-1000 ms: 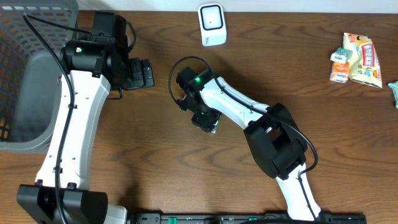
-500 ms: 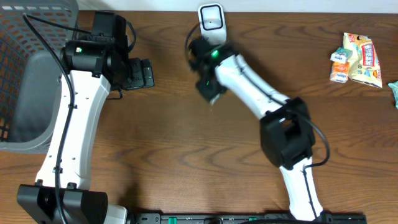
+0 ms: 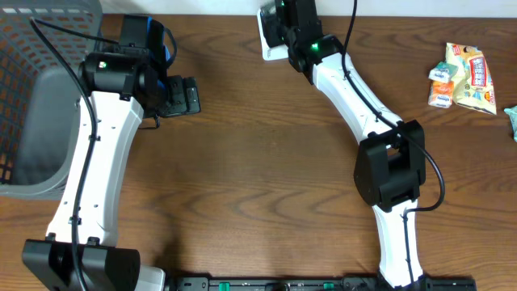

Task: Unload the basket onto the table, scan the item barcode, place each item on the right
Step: 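Lift the Zam-Buk tin and hold it under the scanner, right gripper, then carry the tin right and release it on the item pile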

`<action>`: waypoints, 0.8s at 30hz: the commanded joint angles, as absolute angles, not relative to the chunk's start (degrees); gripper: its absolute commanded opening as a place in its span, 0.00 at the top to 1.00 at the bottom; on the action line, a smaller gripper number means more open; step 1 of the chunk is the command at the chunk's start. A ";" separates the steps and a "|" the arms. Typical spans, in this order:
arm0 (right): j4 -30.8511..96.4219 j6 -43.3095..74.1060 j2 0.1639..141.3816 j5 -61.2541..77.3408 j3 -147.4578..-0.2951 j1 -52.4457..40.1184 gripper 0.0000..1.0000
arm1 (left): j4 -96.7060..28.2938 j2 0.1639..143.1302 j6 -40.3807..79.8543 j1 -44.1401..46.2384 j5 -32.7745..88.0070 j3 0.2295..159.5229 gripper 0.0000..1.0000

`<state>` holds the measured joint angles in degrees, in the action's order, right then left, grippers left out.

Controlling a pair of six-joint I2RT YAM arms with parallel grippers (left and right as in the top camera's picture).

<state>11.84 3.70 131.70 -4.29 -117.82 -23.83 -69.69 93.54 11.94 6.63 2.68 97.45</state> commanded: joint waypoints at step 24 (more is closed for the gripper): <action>19.70 9.17 128.79 -8.03 -118.83 -8.93 0.56 | -69.82 93.86 11.64 6.55 2.39 97.38 0.02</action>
